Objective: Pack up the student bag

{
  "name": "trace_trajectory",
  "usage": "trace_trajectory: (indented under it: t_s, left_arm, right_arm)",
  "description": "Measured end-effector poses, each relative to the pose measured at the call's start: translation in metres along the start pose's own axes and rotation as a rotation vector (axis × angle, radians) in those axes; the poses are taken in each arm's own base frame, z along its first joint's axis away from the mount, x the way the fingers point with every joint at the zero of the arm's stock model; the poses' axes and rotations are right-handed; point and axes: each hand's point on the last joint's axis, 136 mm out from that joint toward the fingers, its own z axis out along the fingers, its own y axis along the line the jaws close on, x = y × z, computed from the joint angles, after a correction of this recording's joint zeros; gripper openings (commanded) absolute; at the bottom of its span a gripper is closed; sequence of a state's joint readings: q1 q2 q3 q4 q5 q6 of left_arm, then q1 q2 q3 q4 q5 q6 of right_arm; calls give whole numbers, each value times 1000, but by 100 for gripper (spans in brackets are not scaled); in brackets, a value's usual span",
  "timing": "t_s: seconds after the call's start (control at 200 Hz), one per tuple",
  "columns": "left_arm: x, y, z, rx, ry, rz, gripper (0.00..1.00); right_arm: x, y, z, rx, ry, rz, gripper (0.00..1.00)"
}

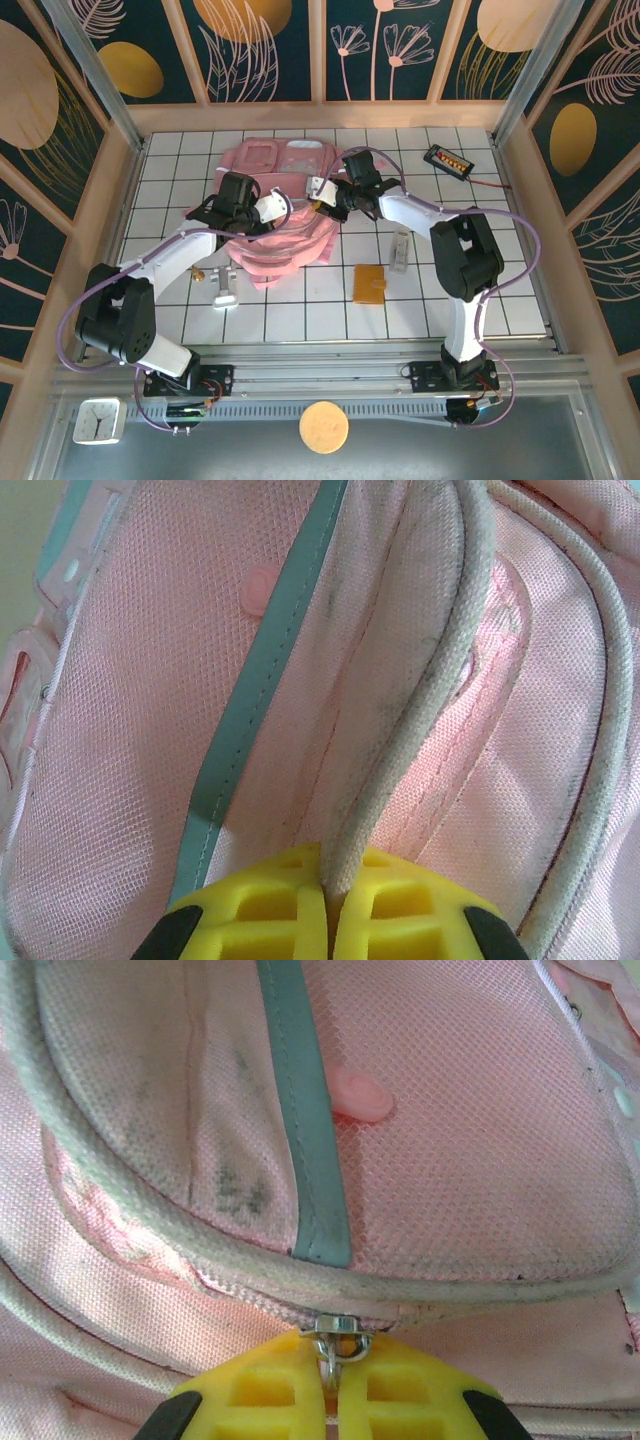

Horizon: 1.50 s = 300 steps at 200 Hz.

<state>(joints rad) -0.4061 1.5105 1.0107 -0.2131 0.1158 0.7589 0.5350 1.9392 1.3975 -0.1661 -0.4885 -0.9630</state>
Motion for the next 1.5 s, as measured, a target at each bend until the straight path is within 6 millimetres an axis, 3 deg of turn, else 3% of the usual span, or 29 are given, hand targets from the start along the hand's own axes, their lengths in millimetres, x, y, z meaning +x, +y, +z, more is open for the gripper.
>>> trace_trajectory:
  t_s: [0.165, 0.575, 0.706, 1.041, 1.106, 1.266, 1.391, 1.501]
  left_arm:
    - [0, 0, 0, 0, 0, -4, 0]
    - [-4, -5, 0, 26, -21, -81, 0]
    - [-8, -9, 0, 49, -42, -129, 0]
    - [-20, -9, -4, 51, -126, -281, 0]
    - [-19, -11, -6, 46, -141, -304, 27]
    - [-38, -20, -25, 64, -255, -386, 55]
    - [-53, -13, -55, 25, -360, -489, 60]
    - [-47, 13, -76, -35, -402, -735, 58]
  right_arm:
    - [0, 6, -3, -13, 22, 6, 4]
    - [-16, 44, -15, -128, 57, 132, 3]
    - [-23, 49, -15, -153, 43, 289, 3]
    - [-36, 40, -20, -201, -25, 888, 3]
    - [-34, 42, -20, -231, -47, 994, 3]
    - [-27, 54, -13, -292, -70, 1199, 2]
    - [-29, 55, -12, -310, -81, 1278, 1]
    - [-30, 54, -12, -312, -82, 1312, 1]
